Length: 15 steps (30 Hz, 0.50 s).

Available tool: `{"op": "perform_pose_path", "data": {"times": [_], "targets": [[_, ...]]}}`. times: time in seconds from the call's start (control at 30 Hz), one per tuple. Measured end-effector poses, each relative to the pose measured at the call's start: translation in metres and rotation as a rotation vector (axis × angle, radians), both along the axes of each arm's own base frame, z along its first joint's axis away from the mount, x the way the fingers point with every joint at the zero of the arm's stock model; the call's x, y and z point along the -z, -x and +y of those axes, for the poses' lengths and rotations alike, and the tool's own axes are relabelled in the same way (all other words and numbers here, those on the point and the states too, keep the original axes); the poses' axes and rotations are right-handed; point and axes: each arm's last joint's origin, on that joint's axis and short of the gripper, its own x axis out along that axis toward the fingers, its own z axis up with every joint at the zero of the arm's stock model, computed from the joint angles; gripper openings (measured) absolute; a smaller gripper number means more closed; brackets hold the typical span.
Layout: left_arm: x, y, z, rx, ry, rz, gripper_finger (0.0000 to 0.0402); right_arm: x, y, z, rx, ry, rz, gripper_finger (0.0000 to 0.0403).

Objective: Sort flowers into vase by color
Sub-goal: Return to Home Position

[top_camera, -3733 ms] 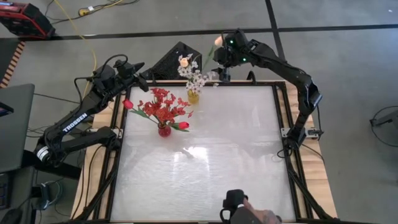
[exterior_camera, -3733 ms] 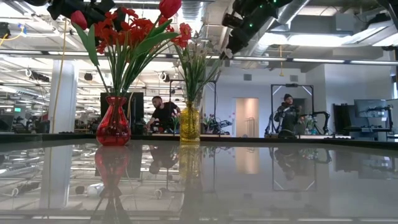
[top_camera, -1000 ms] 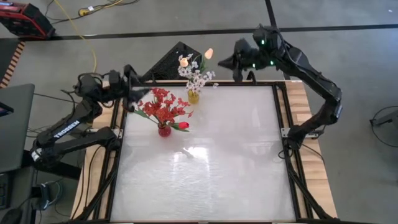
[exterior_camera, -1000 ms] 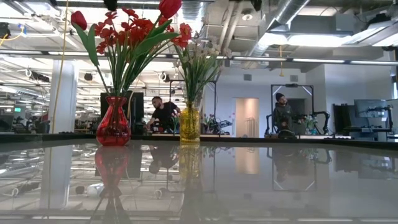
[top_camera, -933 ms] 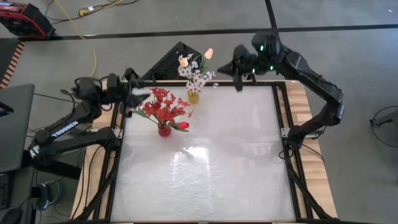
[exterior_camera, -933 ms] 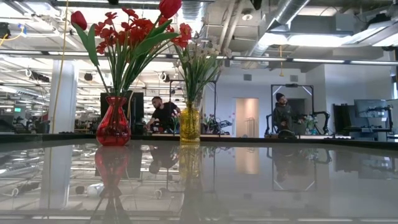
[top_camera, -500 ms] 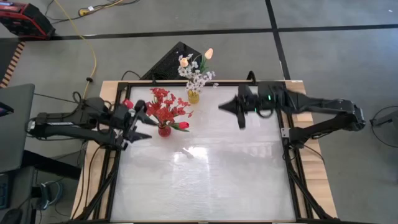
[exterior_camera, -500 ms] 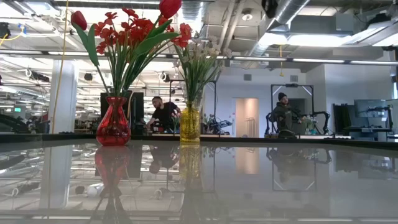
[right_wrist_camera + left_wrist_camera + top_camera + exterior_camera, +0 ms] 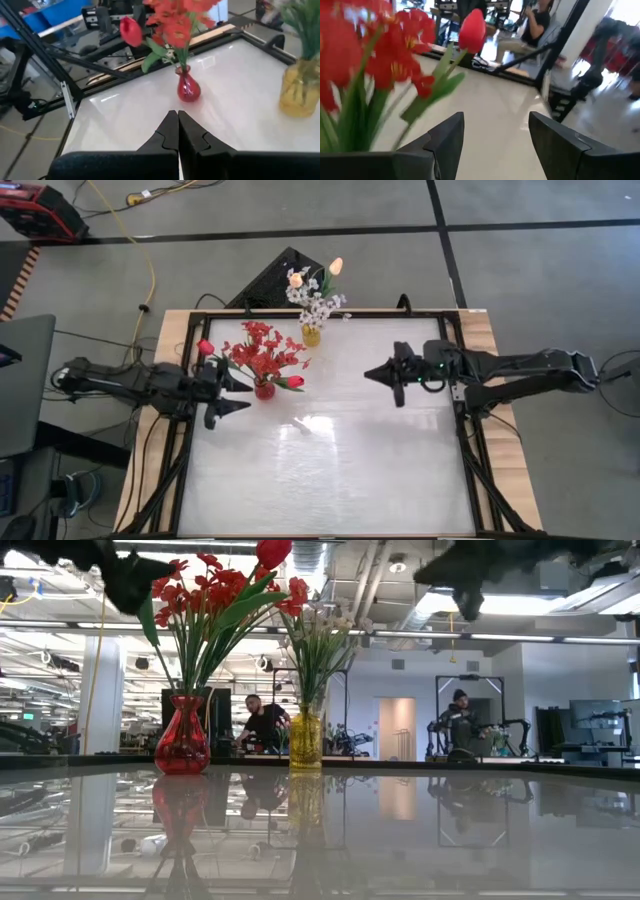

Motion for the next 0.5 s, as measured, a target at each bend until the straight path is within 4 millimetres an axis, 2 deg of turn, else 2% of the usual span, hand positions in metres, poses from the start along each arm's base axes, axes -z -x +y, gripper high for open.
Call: {"op": "perform_pose_path", "data": {"times": [0.17, 0.3, 0.5], "targets": [[0.021, 0.006, 0.001, -0.008, 0.133, -0.011, 0.0212, 0.019, 0.027, -0.014, -0.011, -0.009, -0.008, 0.002], [0.032, 0.01, 0.003, -0.05, 0.126, 0.064, 0.0212, 0.037, 0.045, -0.025, 0.031, 0.037, -0.018, 0.002], [0.043, 0.013, 0.005, -0.129, 0.155, 0.17, 0.0212, 0.063, 0.056, -0.036, -0.022, 0.013, -0.092, 0.002]]}}
